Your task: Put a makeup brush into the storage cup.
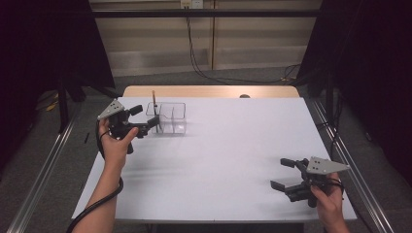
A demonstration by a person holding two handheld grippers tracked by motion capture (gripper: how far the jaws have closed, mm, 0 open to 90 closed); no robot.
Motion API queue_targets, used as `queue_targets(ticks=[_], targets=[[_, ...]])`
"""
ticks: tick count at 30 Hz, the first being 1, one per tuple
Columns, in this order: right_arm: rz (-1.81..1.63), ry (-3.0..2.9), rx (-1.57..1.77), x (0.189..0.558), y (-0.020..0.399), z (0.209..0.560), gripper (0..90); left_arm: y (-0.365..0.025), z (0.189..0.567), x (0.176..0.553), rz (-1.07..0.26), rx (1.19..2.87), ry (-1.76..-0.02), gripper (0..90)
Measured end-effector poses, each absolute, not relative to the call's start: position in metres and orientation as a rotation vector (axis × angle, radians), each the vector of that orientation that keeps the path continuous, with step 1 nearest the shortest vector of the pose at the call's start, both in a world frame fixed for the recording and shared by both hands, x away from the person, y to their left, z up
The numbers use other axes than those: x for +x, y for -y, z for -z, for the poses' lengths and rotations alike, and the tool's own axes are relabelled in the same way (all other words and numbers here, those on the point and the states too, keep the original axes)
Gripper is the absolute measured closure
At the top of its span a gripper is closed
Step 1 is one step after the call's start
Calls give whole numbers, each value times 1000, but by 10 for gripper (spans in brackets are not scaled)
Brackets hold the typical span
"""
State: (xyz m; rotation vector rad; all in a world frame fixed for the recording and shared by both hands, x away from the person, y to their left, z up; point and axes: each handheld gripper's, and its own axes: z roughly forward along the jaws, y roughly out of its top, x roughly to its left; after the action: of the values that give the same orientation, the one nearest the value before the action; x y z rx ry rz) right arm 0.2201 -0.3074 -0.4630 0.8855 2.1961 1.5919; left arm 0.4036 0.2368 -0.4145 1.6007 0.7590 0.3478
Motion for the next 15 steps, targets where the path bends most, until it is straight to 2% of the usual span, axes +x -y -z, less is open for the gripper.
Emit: queue_targets(ticks=[15], targets=[[-1594,-2199,879,221,307,463,84,-234,418,386,-321,1617,-707,0]])
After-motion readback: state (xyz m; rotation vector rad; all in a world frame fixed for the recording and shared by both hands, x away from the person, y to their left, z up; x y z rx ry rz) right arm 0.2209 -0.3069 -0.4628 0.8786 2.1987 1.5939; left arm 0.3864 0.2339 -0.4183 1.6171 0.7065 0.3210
